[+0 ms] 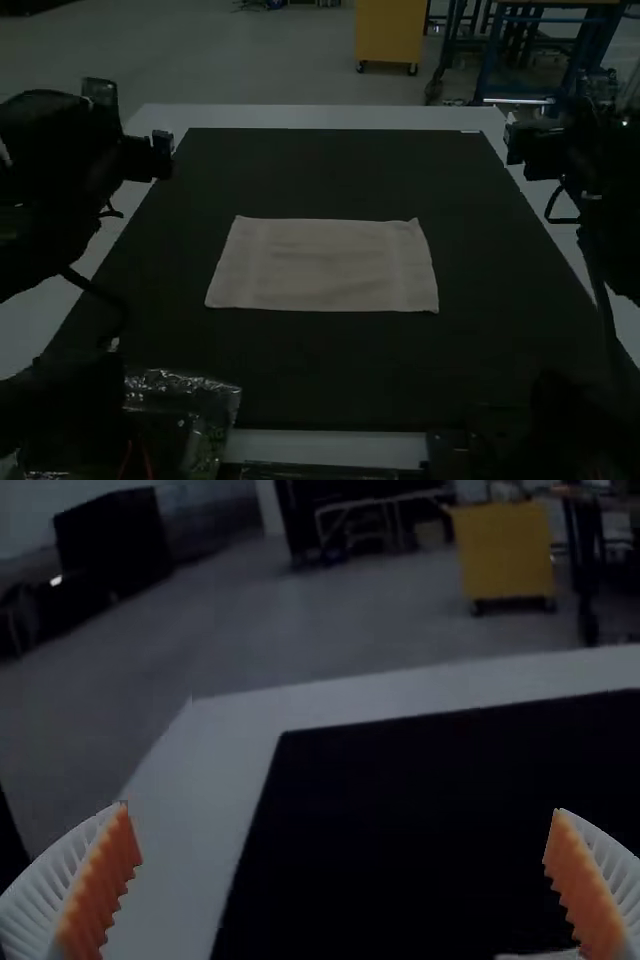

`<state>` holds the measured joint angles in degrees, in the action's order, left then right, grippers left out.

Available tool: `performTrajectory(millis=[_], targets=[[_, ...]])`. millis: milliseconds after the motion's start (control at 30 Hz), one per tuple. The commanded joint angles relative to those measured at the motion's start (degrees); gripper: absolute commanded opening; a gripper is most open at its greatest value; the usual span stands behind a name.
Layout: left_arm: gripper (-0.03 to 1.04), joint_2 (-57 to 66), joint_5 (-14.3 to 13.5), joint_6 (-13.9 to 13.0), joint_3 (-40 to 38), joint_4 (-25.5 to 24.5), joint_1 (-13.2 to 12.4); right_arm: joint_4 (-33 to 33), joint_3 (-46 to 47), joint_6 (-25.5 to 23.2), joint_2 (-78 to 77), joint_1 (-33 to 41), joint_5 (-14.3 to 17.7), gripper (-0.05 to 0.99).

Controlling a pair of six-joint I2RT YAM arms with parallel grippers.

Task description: Fold the towel.

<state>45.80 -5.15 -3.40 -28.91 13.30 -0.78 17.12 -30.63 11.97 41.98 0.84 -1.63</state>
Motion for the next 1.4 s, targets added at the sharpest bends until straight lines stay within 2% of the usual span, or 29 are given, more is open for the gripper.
performTrajectory(millis=[0,100,167,233,267,333,433,500,600,667,733,867,1000,1233,1267,1300,1367], targets=[[0.95,7.8,5.9,8.1,-2.2,0.0,-2.7,-1.7,-3.3,-6.6,8.0,-0.6,-0.7,0.91],[0.95,15.9,6.4,9.2,-2.5,0.1,-5.4,-4.2,-4.8,-7.8,17.3,-0.5,-0.8,0.91],[0.96,20.7,8.9,9.2,-2.6,0.1,-6.3,-6.4,-5.6,-9.2,23.5,-0.6,-0.6,0.91],[0.96,25.0,10.1,9.0,-2.3,0.2,-6.9,-7.9,-6.0,-9.5,28.8,-0.5,-1.3,0.91],[0.96,26.6,10.9,8.1,-2.2,0.6,-6.8,-8.0,-6.0,-9.5,31.1,-0.6,-2.0,0.91],[0.96,28.8,11.1,4.0,-2.2,1.2,-6.3,-8.0,-5.9,-9.4,34.8,-0.4,-4.4,0.91],[0.96,29.8,13.8,4.0,-1.9,1.2,-5.0,-6.9,-5.1,-9.0,39.2,-0.1,-4.3,0.91],[0.96,30.3,14.6,4.2,-1.2,1.8,-3.8,-4.6,-4.5,-8.7,40.9,0.0,-3.4,0.91],[0.96,32.9,17.1,4.7,-1.2,3.6,-1.9,-2.8,-4.1,-8.4,41.9,0.5,-4.8,0.91],[0.96,36.2,17.3,5.1,-1.4,6.0,-1.0,-1.7,-4.0,-8.3,42.4,0.7,-7.2,0.91],[0.96,39.6,18.2,5.4,-1.8,7.8,-0.8,-0.6,-4.3,-8.3,43.5,1.4,-8.0,0.91],[0.96,45.6,18.2,5.4,-2.6,12.0,-0.8,0.0,-5.6,-8.3,47.0,3.8,-10.1,0.91],[0.96,50.2,18.2,5.2,-4.3,14.4,-0.9,3.0,-6.1,-8.4,50.0,5.8,-10.2,0.91],[0.96,56.9,18.1,4.3,-8.7,14.6,-1.1,7.0,-8.5,-8.4,56.3,7.2,-10.1,0.91],[0.96,61.7,18.1,4.2,-11.3,16.3,-1.2,7.1,-9.1,-8.4,57.3,7.1,-10.1,0.91],[0.96,61.8,18.1,4.2,-11.5,16.3,-1.2,9.0,-13.1,-8.4,63.4,7.3,-10.1,0.91],[0.96,62.8,18.1,3.7,-12.2,16.3,-1.2,9.1,-13.8,-8.4,64.5,7.6,-10.1,0.91]])
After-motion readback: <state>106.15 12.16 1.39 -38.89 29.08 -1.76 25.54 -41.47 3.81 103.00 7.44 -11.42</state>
